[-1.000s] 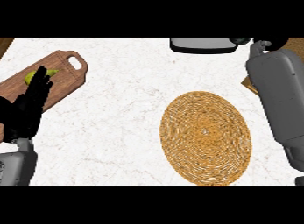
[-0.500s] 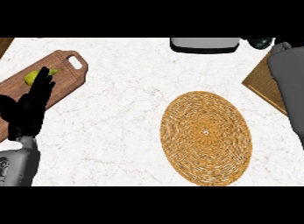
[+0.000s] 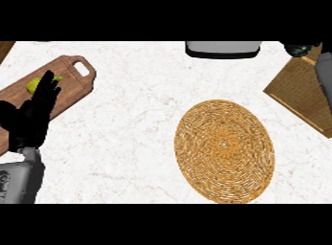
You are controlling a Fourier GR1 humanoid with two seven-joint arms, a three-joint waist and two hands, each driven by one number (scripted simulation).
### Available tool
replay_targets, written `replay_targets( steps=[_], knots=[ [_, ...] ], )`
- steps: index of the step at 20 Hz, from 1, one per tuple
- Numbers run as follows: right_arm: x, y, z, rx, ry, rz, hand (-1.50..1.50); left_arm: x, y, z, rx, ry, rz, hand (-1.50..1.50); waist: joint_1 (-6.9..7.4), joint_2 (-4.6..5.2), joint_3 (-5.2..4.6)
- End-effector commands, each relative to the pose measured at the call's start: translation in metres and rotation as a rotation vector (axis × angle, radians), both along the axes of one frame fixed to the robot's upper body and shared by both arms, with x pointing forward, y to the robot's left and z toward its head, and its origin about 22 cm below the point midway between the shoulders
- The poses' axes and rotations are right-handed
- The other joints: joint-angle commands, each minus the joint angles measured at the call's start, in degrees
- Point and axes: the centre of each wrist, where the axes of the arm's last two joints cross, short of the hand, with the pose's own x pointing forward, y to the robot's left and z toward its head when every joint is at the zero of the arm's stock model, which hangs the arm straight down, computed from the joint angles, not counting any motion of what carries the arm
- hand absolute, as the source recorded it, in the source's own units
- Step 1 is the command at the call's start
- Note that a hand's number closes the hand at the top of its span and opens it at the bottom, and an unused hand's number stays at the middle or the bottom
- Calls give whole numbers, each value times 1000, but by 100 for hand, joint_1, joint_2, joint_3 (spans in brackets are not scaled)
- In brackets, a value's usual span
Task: Pick the eggplant from the placemat and place it in the basket
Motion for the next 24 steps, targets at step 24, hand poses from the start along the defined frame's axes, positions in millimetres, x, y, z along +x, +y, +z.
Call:
replay_targets(
  steps=[24],
  knots=[
    [-1,-59,5,-760,463,70,150,1,-3,13,1,3,-31,0,139,54,10]
  ],
)
